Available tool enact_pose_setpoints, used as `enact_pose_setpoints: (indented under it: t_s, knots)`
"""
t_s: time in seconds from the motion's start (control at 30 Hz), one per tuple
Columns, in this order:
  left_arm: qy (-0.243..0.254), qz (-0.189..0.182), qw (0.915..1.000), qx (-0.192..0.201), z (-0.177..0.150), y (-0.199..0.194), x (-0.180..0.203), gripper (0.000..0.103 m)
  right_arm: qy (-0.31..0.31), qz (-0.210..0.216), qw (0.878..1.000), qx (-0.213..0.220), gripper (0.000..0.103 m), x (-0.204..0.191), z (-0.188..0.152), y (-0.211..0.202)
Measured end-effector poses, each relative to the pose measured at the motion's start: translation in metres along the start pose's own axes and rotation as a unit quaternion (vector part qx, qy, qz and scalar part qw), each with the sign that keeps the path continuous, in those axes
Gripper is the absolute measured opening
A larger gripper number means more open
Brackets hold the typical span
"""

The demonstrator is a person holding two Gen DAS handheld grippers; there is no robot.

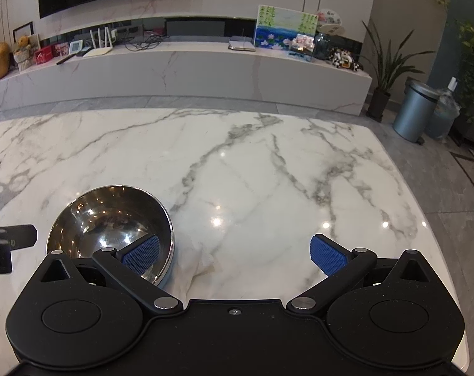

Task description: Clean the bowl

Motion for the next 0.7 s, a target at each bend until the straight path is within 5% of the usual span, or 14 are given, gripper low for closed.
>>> enact_pose_setpoints:
  t_s: [0.7]
  knots:
    - [-0.001,-0.017,0.9997,0.019,0.004,0.001,0.007,0.096,0.0,0.004,1.0,-0.006,0.102,-0.003,-0.001,0.003]
Point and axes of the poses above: each gripper's, at about its wrist camera, not at the fingertips, and y roughly the way its jaws point, x to its right, z to its top, the point moved 8 cm from there along y, roughly the way its jaws point, and after that the axes turned 4 degrees about y, right-handed, at the moved point
